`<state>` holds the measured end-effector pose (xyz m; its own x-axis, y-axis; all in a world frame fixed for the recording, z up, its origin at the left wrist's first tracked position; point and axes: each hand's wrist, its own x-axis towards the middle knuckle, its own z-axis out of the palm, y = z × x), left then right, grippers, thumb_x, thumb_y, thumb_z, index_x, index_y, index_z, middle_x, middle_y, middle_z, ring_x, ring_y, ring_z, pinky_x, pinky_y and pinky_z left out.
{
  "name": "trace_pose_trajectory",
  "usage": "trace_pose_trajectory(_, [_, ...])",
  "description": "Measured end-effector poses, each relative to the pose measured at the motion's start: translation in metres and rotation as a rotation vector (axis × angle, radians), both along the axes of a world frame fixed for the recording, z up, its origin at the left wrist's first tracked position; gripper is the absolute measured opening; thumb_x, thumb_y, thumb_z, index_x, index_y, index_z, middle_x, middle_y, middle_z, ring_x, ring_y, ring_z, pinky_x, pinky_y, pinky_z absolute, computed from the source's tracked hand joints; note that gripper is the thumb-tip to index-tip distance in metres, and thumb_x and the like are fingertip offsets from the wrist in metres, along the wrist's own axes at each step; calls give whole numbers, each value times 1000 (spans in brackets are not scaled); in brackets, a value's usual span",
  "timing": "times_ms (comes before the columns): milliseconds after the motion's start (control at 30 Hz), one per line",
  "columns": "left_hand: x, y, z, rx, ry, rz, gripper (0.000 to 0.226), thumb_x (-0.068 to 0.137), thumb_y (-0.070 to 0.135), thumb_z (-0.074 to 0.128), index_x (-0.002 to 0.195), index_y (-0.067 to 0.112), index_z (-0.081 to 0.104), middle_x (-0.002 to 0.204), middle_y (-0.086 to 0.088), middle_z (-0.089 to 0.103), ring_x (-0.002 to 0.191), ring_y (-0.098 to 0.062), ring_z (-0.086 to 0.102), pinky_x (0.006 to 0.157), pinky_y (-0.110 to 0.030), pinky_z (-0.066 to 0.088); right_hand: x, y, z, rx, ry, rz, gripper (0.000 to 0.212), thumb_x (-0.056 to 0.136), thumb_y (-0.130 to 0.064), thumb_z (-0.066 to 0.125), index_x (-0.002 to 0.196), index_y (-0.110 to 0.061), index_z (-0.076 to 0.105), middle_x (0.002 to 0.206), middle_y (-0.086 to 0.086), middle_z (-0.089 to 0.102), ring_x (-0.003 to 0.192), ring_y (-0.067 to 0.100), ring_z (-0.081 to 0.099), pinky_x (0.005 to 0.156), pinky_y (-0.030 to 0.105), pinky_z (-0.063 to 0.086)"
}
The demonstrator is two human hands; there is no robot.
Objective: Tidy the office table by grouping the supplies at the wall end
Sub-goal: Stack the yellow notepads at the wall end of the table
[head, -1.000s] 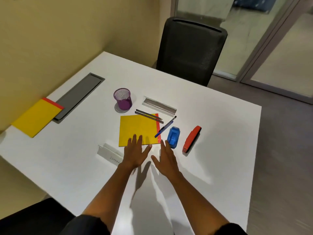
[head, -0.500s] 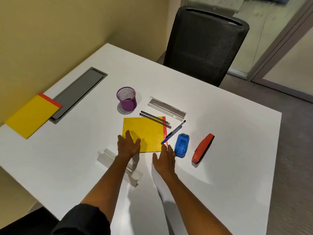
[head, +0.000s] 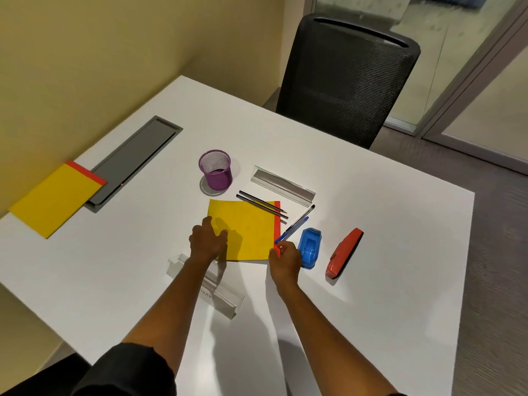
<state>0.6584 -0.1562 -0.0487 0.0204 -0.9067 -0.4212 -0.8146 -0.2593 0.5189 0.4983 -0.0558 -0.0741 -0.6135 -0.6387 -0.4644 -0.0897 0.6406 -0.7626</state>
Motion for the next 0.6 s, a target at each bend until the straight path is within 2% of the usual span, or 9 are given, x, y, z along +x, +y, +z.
trace_pose_trajectory(33, [0,-1,6,-8,18,-7,66,88,35,62,143,9,35,134,-24,51,124,-41,48,103,-46,38,1,0,2,6,-42,-45,18,89,-17,64,106,-17,57,105,7,64,97,22,64,85,35,55])
trace_pose_trajectory(100, [1,-3,17,-27,46,-33,61,89,32,61,141,8,39,133,-23,53,123,-39,50,103,-44,38,3,-1,6,21,-151,-140,27,86,-16,68,111,-16,59,106,6,67,98,24,67,90,42,56])
trace_pose_trajectory(200, [4,0,35,-48,75,-74,57,90,30,60,139,7,40,130,-22,56,117,-38,54,101,-43,40,1,-4,20,31,-371,-268,40,83,-12,72,120,-8,58,110,8,66,93,22,69,90,39,56])
trace_pose_trajectory(333, [11,6,59,-93,111,-87,53,91,23,61,138,4,43,135,-21,52,120,-36,52,98,-38,40,-5,-3,45,-12,-666,-462,28,80,0,72,103,-1,57,84,10,62,74,20,65,79,32,57])
trace_pose_trajectory(400, [16,11,70,-107,119,-96,54,91,22,61,138,4,43,138,-21,49,124,-35,48,99,-37,37,-5,-2,56,-51,-705,-459,31,80,4,70,108,1,56,89,12,62,71,19,63,75,30,56])
trace_pose_trajectory(500, [25,23,84,-118,112,-121,52,91,23,62,137,4,45,139,-19,49,128,-34,45,102,-35,34,-4,2,74,-85,-750,-439,35,82,2,69,114,2,55,107,18,63,76,20,64,67,27,56])
trace_pose_trajectory(600, [31,37,97,-118,122,-117,52,91,25,62,136,4,45,140,-18,49,130,-32,44,104,-35,33,-6,9,91,-127,-777,-414,28,84,-1,69,109,3,58,102,18,64,79,22,65,66,26,57])
